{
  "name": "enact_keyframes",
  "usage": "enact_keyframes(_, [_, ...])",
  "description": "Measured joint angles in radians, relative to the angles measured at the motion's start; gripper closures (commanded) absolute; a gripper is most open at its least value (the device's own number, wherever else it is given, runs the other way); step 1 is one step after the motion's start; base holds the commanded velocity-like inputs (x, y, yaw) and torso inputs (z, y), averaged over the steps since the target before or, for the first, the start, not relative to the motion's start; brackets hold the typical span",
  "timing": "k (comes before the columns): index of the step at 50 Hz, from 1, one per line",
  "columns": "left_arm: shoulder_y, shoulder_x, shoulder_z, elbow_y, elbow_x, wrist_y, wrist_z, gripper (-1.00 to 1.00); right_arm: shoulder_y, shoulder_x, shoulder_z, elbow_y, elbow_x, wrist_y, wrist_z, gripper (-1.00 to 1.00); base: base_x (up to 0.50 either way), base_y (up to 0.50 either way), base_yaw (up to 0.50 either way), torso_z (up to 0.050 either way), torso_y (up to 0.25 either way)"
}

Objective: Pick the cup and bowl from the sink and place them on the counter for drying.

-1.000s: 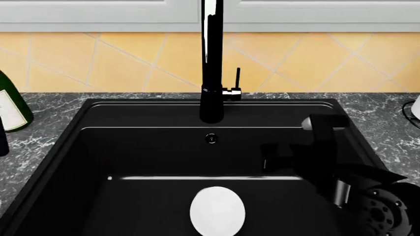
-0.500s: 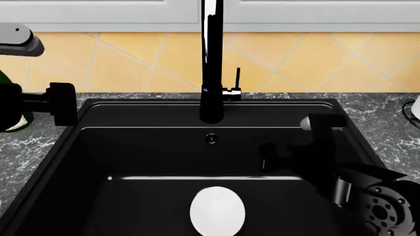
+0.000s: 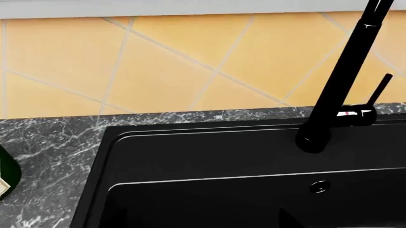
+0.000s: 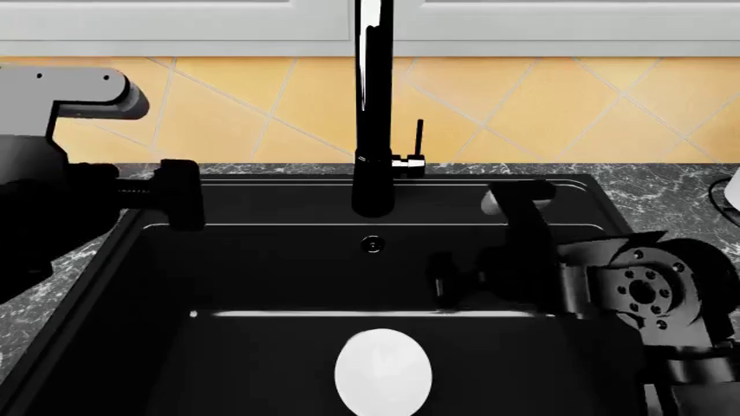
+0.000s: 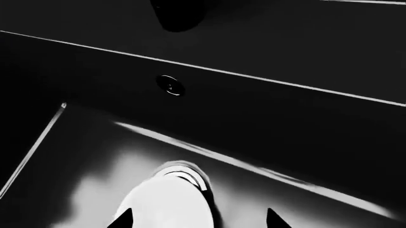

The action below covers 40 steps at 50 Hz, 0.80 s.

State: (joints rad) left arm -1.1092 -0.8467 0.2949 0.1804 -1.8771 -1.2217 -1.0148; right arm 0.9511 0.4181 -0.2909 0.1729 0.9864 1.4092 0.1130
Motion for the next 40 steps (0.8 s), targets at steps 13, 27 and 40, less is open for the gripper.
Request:
enact_keyframes(13, [0.055,0.008,-0.015,0.024,0.106,0.035,0.087,-1.0,0.217,-0.097,-0.216,0.319,-0.096,-0.044,-0.182,-1.0,0.0,0.0,0.0,0.0,0.0])
enact_keyframes(27, [0.104,0.003,-0.014,0.073,0.245,0.078,0.172,-1.0,0.273,-0.203,-0.372,0.609,-0.2,-0.189,-0.34,-1.0,0.0,0.0,0.0,0.0,0.0])
enact_keyframes(40, [0.155,-0.008,-0.048,0.111,0.302,0.143,0.25,-1.0,0.273,-0.275,-0.463,0.813,-0.271,-0.306,-0.451,-1.0,0.0,0.0,0.0,0.0,0.0])
